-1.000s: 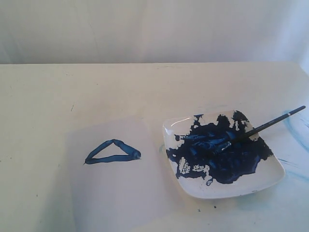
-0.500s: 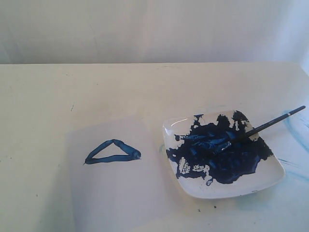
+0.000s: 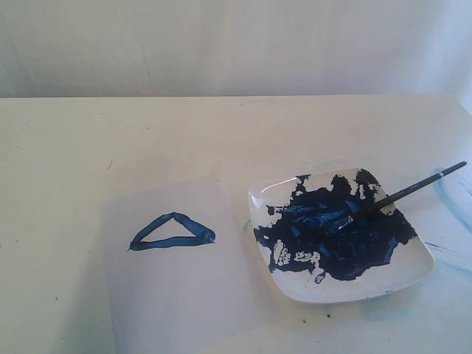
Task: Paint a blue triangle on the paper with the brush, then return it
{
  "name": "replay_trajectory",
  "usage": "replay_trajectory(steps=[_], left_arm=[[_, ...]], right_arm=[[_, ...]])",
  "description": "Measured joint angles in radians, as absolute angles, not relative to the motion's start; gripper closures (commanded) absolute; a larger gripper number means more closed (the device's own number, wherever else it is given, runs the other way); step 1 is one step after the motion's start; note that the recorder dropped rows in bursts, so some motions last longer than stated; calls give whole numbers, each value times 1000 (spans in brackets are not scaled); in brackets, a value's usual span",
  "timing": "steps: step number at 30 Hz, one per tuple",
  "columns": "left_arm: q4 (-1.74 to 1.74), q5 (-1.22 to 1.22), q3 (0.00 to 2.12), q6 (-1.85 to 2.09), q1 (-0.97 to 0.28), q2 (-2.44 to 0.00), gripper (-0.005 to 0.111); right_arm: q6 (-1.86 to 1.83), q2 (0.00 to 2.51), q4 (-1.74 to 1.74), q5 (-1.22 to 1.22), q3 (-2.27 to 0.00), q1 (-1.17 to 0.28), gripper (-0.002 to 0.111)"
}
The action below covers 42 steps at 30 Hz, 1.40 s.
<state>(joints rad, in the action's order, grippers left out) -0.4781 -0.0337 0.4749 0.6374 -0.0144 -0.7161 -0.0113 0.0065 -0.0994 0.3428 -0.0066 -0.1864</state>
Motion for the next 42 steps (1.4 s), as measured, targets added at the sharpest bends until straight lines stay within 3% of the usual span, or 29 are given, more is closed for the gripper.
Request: replay_trajectory(steps=[11,30,42], left_arm=[[-478,-30,475,637,-14,-698,107],[-482,123,382,637,94,-59,107],[-569,132,296,629,94,-7,107]], right_arm=[[-11,6,-99,343,-7,-186,108],[-11,6,-99,343,-7,-189,108],[-14,6,-99,343,-7,-189,108]])
